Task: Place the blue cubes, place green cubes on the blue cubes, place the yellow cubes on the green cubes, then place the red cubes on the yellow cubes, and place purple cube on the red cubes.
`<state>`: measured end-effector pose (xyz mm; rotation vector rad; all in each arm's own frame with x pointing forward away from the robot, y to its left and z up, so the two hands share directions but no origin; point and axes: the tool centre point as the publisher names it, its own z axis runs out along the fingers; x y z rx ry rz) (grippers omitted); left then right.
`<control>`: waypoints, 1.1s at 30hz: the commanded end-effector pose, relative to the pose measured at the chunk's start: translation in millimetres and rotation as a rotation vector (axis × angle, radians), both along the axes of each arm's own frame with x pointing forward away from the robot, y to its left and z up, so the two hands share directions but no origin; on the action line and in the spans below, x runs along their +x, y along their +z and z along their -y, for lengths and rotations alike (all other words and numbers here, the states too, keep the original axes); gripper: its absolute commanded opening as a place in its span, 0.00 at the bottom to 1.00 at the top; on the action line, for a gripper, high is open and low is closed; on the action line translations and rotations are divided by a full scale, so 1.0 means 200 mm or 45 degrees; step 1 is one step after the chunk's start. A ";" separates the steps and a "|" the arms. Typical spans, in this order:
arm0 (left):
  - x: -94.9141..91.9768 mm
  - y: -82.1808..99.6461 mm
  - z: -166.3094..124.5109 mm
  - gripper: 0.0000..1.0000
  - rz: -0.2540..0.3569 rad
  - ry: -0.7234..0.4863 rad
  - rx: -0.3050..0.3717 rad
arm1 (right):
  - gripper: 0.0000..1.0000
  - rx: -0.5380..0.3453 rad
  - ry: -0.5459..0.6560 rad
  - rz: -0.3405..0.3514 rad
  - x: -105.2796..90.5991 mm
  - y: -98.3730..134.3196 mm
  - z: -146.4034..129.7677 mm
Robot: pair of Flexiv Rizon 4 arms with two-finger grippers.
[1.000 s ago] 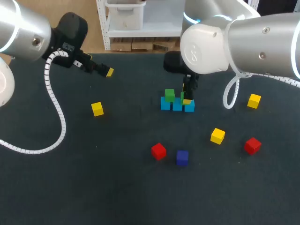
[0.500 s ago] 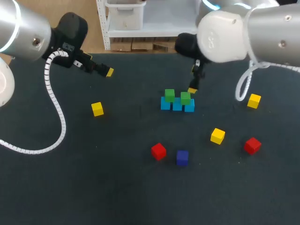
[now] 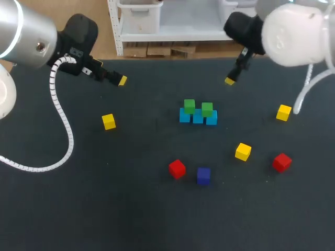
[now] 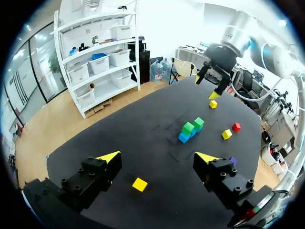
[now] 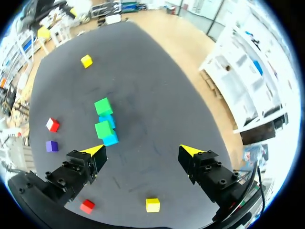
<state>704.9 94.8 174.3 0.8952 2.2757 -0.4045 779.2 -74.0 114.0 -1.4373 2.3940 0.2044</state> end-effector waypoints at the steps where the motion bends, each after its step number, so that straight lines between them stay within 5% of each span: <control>1: 0.00 0.00 0.00 1.00 0.001 -0.002 -0.003 | 1.00 0.173 -0.103 0.171 -0.08 0.07 0.10; 16: 0.00 0.00 0.00 1.00 0.001 -0.002 -0.003 | 1.00 0.312 -0.265 0.276 -0.14 0.19 0.26; 33: 0.00 0.00 0.00 1.00 0.001 -0.002 -0.003 | 1.00 0.332 -0.422 0.335 -0.18 0.24 0.52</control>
